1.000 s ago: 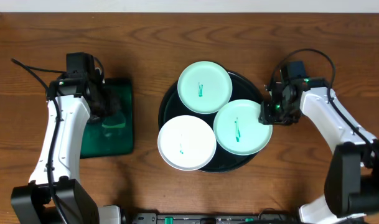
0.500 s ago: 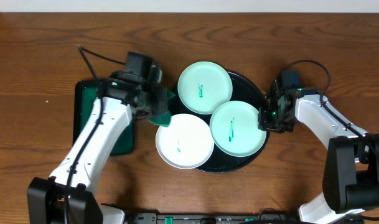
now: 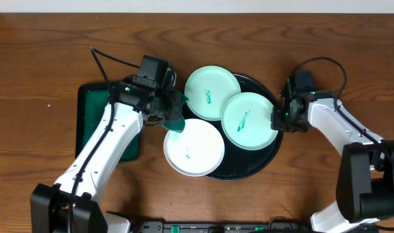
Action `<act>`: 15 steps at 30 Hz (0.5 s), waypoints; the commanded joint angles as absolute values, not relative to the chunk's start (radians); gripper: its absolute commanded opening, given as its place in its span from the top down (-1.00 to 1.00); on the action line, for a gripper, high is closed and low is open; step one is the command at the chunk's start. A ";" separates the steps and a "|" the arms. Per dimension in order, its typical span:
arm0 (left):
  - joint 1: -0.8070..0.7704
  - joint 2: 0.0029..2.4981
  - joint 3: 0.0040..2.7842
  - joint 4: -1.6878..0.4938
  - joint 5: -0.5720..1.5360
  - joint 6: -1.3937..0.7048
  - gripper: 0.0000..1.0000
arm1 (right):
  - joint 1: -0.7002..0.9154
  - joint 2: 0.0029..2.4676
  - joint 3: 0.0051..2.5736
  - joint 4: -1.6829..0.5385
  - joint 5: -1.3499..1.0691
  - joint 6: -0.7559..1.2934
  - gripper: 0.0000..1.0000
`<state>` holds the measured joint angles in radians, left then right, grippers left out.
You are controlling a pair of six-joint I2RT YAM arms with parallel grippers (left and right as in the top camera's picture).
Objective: Clean dirty plates on tray and stack at the side
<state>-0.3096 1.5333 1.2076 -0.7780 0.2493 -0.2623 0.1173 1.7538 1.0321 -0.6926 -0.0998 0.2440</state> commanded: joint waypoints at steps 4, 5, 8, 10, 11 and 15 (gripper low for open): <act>-0.309 1.517 1.212 -0.775 0.255 -0.268 0.86 | 0.111 1.675 1.159 -0.865 0.004 0.151 0.98; -0.309 1.517 1.212 -0.775 0.255 -0.268 0.86 | 0.111 1.665 1.173 -0.891 0.012 0.151 0.98; -0.309 1.517 1.212 -0.775 0.255 -0.268 0.85 | 0.112 1.628 1.194 -0.962 0.025 0.131 0.98; -0.309 1.517 1.212 -0.775 0.255 -0.268 0.86 | 0.113 1.618 1.193 -1.009 0.026 0.115 0.98; -0.309 1.517 1.212 -0.775 0.255 -0.268 0.86 | 0.113 1.619 1.193 -1.036 0.026 0.105 0.98; -0.310 1.517 1.212 -0.775 0.255 -0.268 0.85 | 0.117 1.622 1.174 -1.046 0.017 0.112 0.97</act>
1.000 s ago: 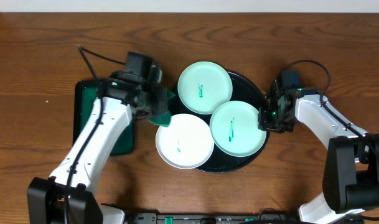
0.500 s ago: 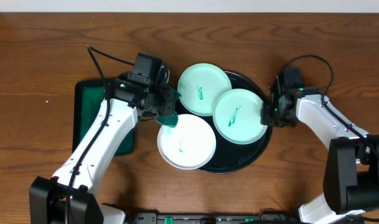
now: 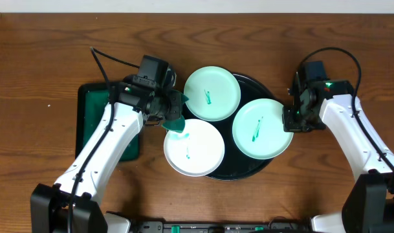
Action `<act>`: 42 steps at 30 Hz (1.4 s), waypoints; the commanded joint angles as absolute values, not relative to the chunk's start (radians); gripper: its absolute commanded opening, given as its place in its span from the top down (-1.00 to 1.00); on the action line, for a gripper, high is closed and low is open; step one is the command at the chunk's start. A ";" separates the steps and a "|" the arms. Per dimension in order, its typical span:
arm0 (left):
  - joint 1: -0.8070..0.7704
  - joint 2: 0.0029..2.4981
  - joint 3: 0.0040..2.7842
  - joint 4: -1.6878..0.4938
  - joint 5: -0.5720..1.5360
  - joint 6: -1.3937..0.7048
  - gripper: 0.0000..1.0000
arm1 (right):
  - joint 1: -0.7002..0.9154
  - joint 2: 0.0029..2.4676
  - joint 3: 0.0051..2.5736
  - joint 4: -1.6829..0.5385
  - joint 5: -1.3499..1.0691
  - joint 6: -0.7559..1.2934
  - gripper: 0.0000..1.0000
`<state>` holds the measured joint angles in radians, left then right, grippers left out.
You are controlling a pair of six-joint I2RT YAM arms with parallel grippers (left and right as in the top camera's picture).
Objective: Clean dirty plates on tray and stack at the side
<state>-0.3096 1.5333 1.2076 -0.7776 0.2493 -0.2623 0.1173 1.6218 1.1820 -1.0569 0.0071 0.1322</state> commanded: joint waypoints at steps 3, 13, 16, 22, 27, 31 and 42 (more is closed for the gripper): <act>-0.316 1.517 1.212 -0.765 0.263 -0.268 0.86 | 0.133 1.623 1.142 -0.983 -0.007 0.122 0.88; -0.421 1.521 1.211 -0.662 0.303 -0.319 0.86 | 0.037 1.623 0.964 -0.837 -0.094 0.211 0.38; -0.463 1.537 1.211 -0.610 0.304 -0.358 0.86 | -0.008 1.623 0.945 -0.818 -0.235 0.168 0.58; -0.553 1.620 1.211 -0.466 0.358 -0.425 0.85 | -0.010 1.623 0.863 -0.727 -0.297 0.160 0.93; -0.615 1.708 1.211 -0.367 0.413 -0.488 0.86 | 0.012 1.623 0.867 -0.719 -0.289 0.152 0.97; -0.638 1.737 1.211 -0.347 0.412 -0.484 0.86 | 0.027 1.615 0.898 -0.750 -0.281 0.152 0.97; -0.617 1.730 1.222 -0.348 0.400 -0.439 0.86 | 0.179 1.552 1.109 -0.950 -0.090 0.129 0.97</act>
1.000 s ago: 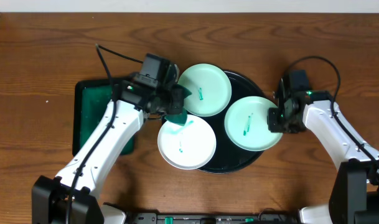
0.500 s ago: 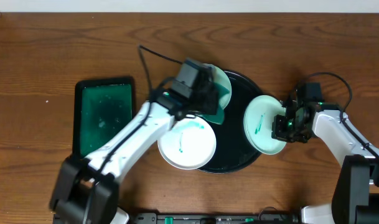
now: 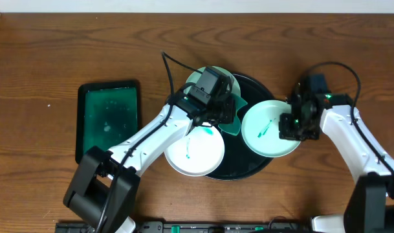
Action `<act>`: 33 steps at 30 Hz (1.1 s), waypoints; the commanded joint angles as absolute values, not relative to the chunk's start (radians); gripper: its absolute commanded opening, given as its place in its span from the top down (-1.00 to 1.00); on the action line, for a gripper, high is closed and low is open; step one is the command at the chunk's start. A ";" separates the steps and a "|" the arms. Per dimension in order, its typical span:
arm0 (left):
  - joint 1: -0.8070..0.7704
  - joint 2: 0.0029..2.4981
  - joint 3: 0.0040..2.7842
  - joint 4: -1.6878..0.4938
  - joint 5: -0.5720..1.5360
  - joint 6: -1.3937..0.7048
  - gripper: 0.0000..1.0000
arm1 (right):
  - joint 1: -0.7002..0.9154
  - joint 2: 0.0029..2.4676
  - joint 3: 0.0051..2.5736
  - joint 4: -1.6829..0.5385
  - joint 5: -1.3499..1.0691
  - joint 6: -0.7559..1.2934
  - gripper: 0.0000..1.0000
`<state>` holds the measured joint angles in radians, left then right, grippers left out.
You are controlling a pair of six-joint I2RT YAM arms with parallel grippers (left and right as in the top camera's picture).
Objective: Clean dirty plates on tray and stack at the side
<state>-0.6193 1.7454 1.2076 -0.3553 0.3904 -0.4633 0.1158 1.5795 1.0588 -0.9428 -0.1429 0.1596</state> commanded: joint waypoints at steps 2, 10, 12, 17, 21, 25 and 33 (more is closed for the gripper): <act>-0.626 1.731 1.222 -0.340 0.400 -0.439 0.86 | 0.209 1.552 1.113 -0.950 -0.071 0.134 0.92; -0.687 1.738 1.222 -0.262 0.400 -0.451 0.86 | 0.015 1.551 1.104 -0.981 -0.158 0.226 0.41; -0.689 1.741 1.222 -0.263 0.400 -0.455 0.85 | -0.041 1.551 1.080 -0.977 -0.200 0.207 0.29; -0.689 1.742 1.222 -0.263 0.400 -0.454 0.86 | -0.097 1.556 0.963 -0.912 -0.241 0.178 0.24; -0.689 1.742 1.222 -0.263 0.400 -0.454 0.86 | -0.089 1.556 0.867 -0.790 -0.286 0.163 0.29; -0.689 1.742 1.222 -0.263 0.400 -0.454 0.86 | -0.065 1.556 0.831 -0.736 -0.286 0.150 0.92; -0.694 1.769 1.222 -0.253 0.400 -0.459 0.85 | 0.039 1.542 0.860 -0.774 -0.237 0.174 0.97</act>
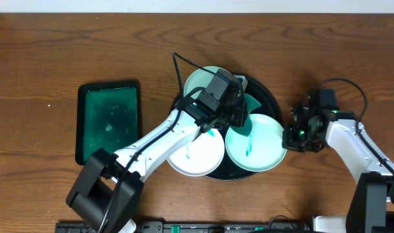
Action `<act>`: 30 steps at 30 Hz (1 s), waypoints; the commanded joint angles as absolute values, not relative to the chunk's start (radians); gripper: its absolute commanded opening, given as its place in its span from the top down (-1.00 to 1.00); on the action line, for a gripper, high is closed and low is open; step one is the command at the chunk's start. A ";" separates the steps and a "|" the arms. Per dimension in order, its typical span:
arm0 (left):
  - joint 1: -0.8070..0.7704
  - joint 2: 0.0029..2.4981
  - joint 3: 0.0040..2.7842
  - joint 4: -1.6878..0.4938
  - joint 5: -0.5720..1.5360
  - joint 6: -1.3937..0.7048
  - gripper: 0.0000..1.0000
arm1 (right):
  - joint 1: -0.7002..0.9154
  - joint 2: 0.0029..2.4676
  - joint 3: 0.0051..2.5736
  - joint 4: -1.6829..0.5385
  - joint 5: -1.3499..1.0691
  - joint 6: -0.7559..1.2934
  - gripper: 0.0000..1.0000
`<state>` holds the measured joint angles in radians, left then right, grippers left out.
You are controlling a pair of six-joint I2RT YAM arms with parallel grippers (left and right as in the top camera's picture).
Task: Clean dirty plates on tray and stack at the side
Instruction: 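Scrub the right pale green plate with the sponge in the left gripper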
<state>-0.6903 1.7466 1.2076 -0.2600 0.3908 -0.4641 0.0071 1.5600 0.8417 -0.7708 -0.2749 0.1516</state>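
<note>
A black round tray (269, 103) holds three plates with green smears. The back mint plate (200, 81) is partly under my left arm. Nearest the front left lies the white plate (193, 155). The right mint plate (258, 145) overhangs the tray's right side, with my right gripper (290, 134) shut on its right rim. My left gripper (239, 115) is shut on a green cloth (250, 105) that sits at that plate's back-left edge.
A dark rectangular basin (109, 120) of green liquid sits on the wooden table at the left. My left arm stretches from the front left across the white plate. A black cable arcs up behind the tray.
The right mint plate sits a little further left and toward the front, still in my right gripper. My left gripper and cloth have shifted slightly right, onto the plate's back-left edge.
First my left gripper held the cloth by the tray's left edge while my right gripper gripped the mint plate's rim. The plate then stood further right. Later my left arm was over the tray with the cloth beside that plate, where it now touches.
</note>
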 commanded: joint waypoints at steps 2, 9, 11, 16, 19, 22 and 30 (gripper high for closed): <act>-0.698 1.795 1.222 -0.255 0.408 -0.485 0.86 | 0.045 1.542 0.860 -0.772 -0.200 0.216 0.97; -0.735 1.927 1.222 -0.250 0.460 -0.606 0.86 | 0.045 1.542 0.860 -0.724 -0.181 0.255 0.97; -0.735 1.972 1.222 -0.241 0.490 -0.645 0.86 | 0.045 1.542 0.860 -0.717 -0.181 0.271 0.97; -0.724 2.054 1.222 -0.243 0.522 -0.720 0.86 | 0.045 1.542 0.860 -0.713 -0.181 0.300 0.97; -0.708 2.063 1.222 -0.236 0.524 -0.721 0.86 | 0.047 1.542 0.860 -0.714 -0.185 0.299 0.97; -0.719 2.065 1.222 -0.120 0.623 -0.732 0.86 | 0.058 1.542 0.860 -0.713 -0.185 0.300 0.97; -0.745 2.095 1.222 -0.162 0.527 -0.656 0.86 | 0.067 1.542 0.860 -0.714 -0.184 0.308 0.97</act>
<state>-0.7296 2.0529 1.2201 -0.0837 0.5945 -0.6991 0.0532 1.5547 0.8459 -0.7174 -0.1692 0.2817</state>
